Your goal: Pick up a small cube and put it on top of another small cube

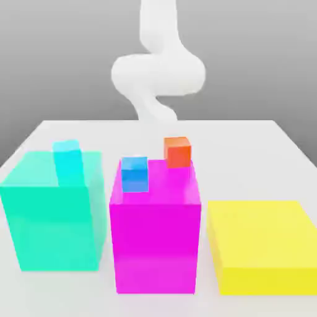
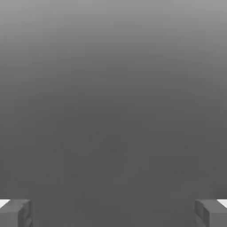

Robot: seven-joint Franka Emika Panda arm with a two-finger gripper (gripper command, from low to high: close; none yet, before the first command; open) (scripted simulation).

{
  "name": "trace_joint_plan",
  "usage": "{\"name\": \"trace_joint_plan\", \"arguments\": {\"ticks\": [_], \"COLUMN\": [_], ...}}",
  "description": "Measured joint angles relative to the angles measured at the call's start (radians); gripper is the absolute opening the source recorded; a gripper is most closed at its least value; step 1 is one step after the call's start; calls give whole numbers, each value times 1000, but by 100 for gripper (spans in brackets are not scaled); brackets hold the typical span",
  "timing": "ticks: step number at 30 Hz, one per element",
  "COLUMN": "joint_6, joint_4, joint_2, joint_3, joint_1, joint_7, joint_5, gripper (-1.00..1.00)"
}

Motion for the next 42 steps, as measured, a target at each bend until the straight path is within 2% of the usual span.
{"name": "trace_joint_plan", "arguments": {"ticks": [11,18,27,36,40,41,42], "joint_6": [37,54,94,173,266,280,280], "joint_4": [81,134,196,248,285,290,290], "joint_2": [400,659,969,1227,1368,1388,1388], "joint_3": [-245,-335,-359,-388,-333,-322,-322], "joint_1": [67,33,-77,-183,-242,-251,-251], "joint_7": [-276,-472,-672,-794,-846,-853,-853], "joint_5": [166,303,402,373,424,433,433], "gripper": [0,0,0,0,0,-100,-100]}}
